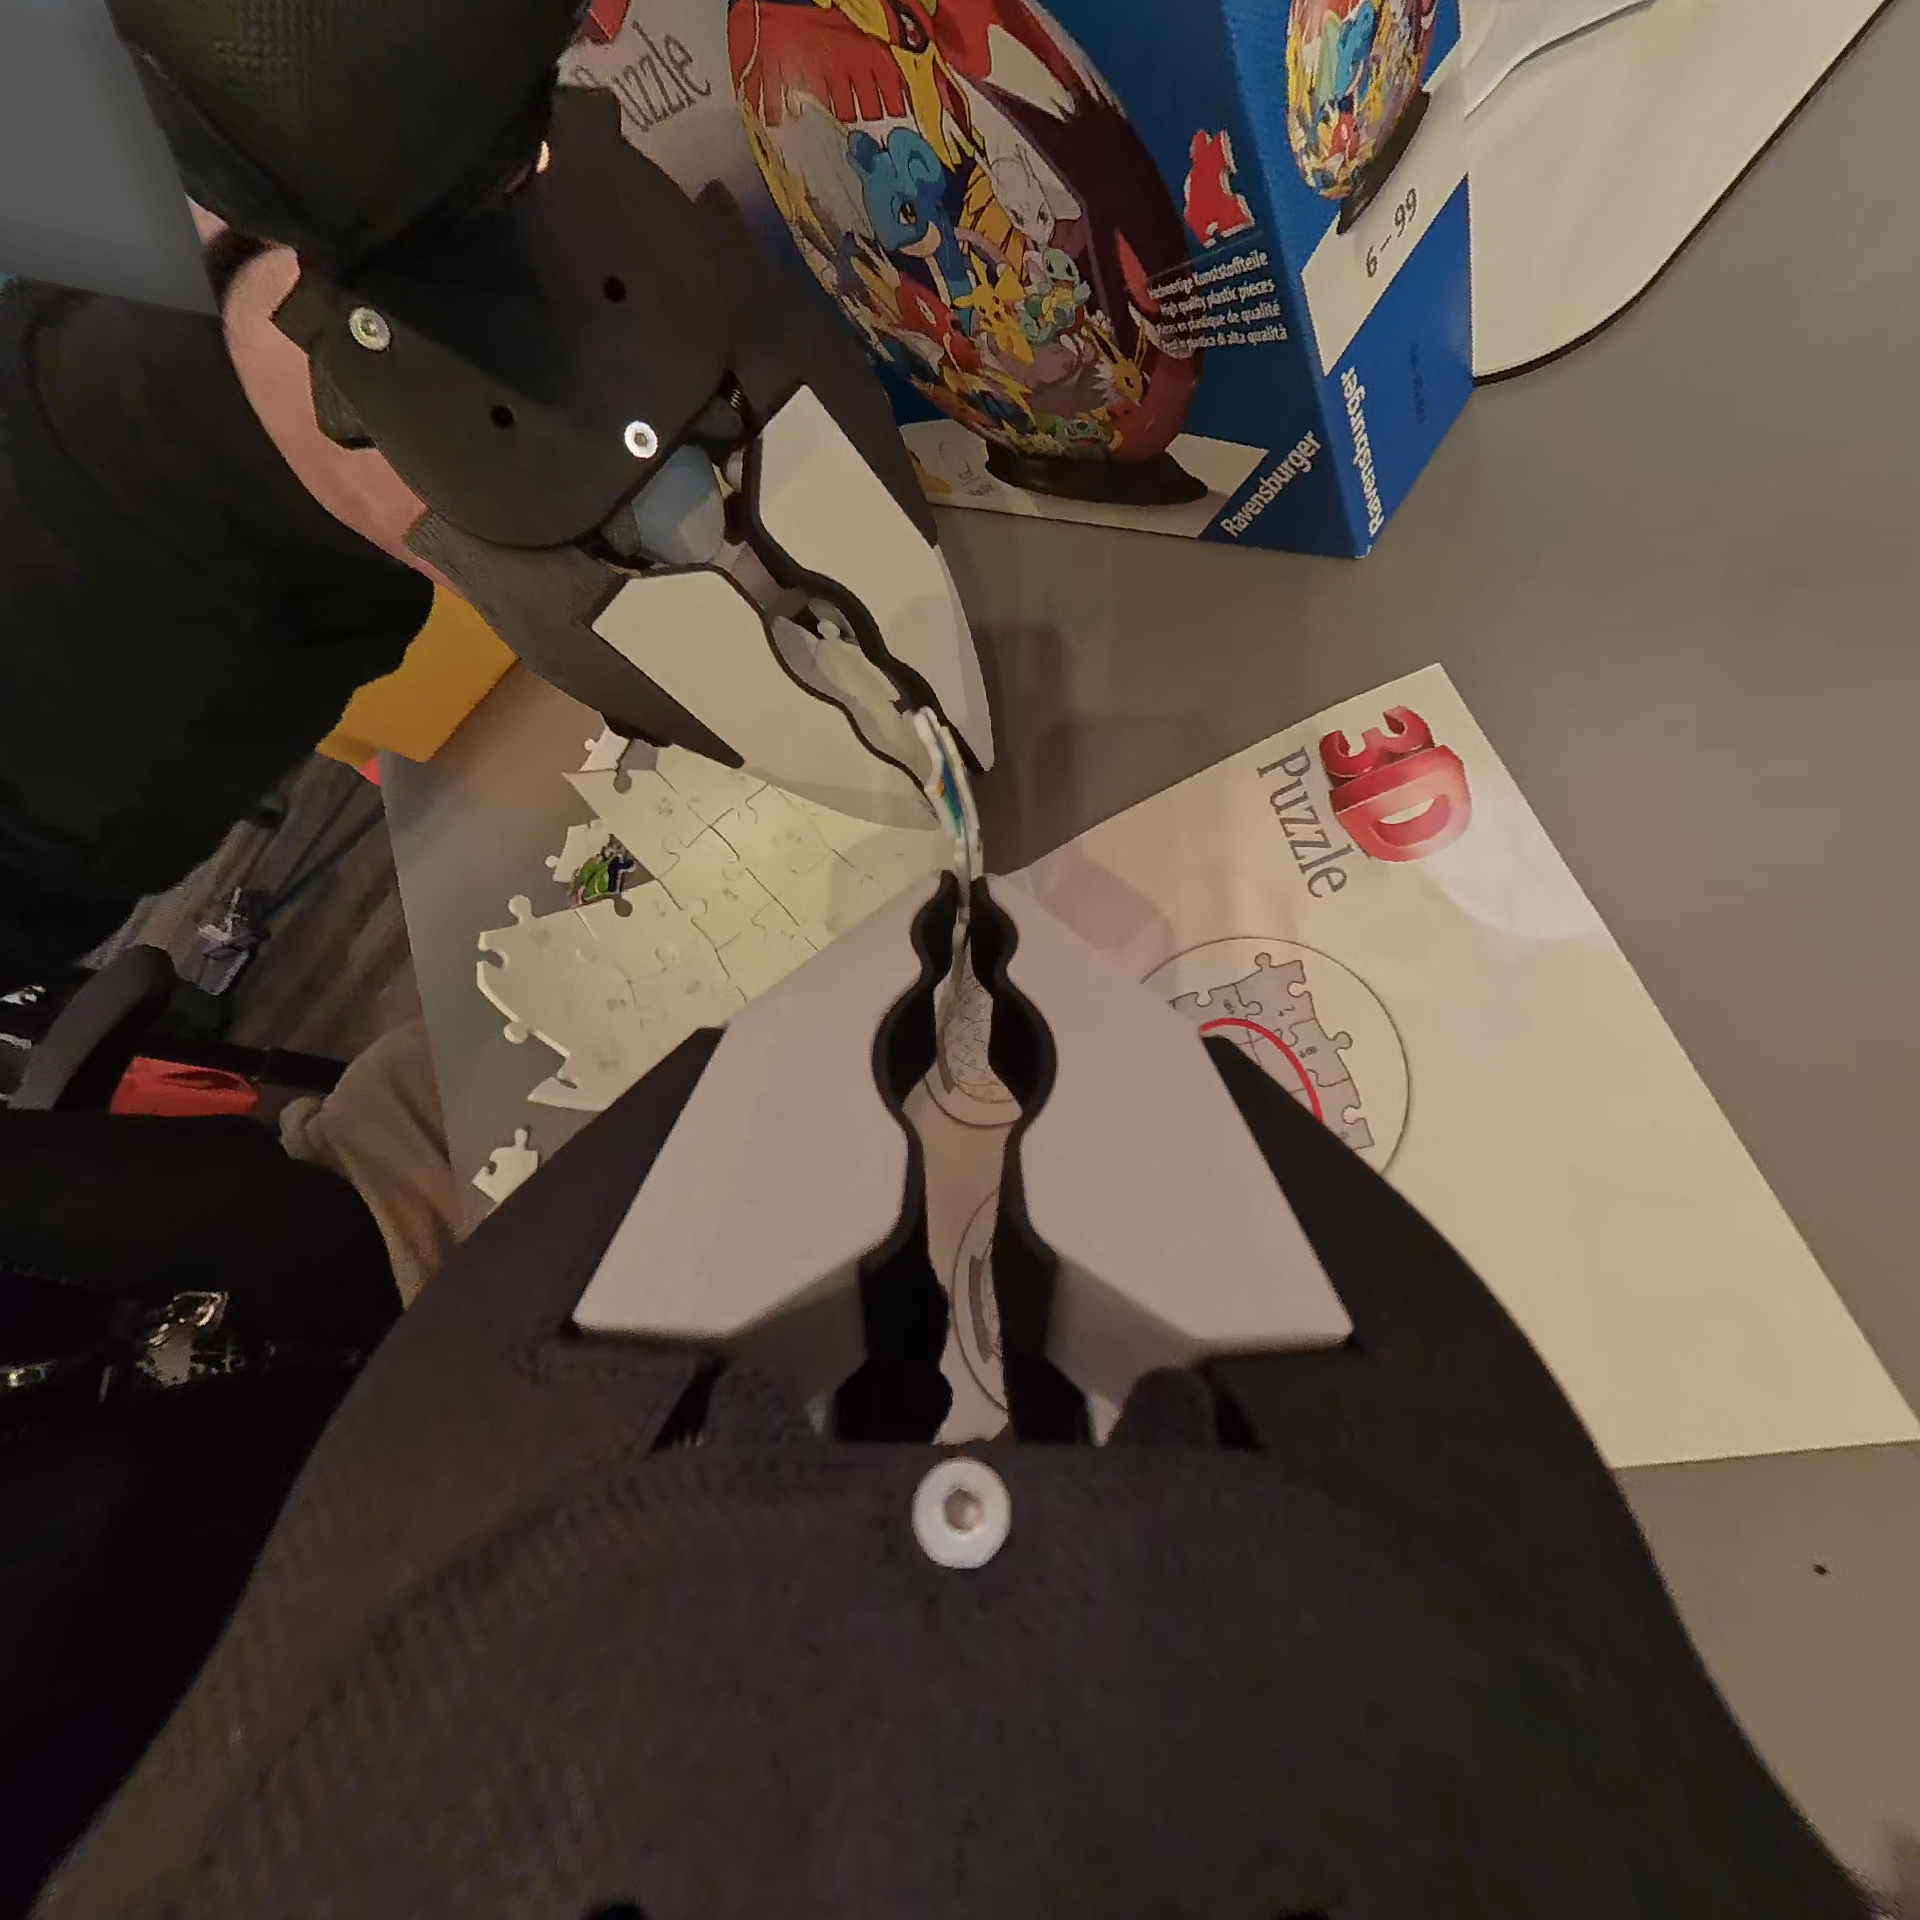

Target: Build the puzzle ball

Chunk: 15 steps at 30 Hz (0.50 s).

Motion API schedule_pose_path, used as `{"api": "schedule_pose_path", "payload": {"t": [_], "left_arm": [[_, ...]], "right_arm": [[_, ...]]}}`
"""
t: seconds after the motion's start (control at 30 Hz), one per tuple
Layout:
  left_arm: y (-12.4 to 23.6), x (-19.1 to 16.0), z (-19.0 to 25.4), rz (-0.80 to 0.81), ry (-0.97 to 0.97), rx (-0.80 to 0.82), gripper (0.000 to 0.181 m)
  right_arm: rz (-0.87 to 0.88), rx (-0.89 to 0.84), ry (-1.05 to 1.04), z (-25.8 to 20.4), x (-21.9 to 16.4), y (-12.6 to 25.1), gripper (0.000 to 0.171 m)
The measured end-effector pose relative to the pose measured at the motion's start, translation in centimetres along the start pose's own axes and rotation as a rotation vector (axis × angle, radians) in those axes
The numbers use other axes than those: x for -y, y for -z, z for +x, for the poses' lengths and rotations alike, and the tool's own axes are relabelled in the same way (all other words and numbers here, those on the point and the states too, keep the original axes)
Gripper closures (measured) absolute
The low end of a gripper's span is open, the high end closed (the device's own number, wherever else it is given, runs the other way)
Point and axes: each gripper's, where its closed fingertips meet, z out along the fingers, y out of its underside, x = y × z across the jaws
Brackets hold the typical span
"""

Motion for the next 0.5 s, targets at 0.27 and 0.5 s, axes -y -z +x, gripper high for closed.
{"api": "schedule_pose_path", "payload": {"t": [0.27,0.5], "left_arm": [[0.2,-0.1,0.2,-0.053,0.007,-0.025,0.17],[0.1,-0.3,0.4,-0.101,0.023,-0.04,0.171]], "right_arm": [[-0.085,0.016,0.014,0.2,-1.7,-1.3,0.171],[-0.106,0.013,0.008,0.3,-2.3,-2.0,0.171]]}}
